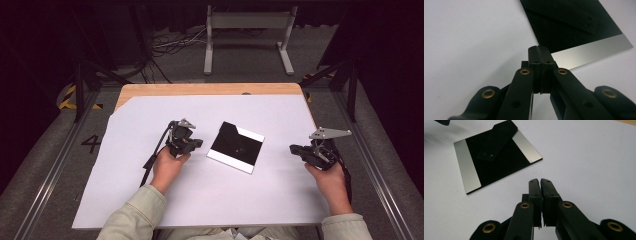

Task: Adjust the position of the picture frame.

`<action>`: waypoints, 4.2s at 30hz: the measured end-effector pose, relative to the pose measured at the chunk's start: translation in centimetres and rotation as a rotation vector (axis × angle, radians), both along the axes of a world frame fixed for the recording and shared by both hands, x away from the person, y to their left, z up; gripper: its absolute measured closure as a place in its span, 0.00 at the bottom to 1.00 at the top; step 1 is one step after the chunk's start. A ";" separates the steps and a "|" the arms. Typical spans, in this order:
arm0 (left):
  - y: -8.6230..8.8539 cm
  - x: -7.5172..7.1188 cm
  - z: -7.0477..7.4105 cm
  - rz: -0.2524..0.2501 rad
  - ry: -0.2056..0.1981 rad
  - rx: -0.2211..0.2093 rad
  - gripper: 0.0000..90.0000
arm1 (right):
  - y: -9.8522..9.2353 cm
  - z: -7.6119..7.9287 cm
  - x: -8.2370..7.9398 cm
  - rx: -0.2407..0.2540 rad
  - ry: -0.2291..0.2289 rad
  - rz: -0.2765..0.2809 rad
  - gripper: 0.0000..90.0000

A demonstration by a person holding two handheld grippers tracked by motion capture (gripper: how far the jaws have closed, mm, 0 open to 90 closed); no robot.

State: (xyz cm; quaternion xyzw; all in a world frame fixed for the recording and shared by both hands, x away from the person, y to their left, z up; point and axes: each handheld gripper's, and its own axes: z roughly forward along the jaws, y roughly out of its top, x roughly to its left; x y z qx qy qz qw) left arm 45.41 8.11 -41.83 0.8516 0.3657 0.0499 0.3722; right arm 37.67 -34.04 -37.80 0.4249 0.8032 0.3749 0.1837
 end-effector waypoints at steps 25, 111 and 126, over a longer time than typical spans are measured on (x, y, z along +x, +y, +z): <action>-1.8 0.5 -2.2 -0.055 0.103 0.013 1.00 | 0.7 -0.4 -0.2 -0.003 0.027 0.021 0.96; 4.1 -3.5 1.1 -0.029 -0.021 -0.007 0.63 | 12.3 -0.8 14.3 -0.109 0.211 0.101 1.00; 5.4 -4.1 0.7 0.005 -0.008 -0.004 0.60 | 13.9 -3.3 17.2 -0.052 0.234 0.064 1.00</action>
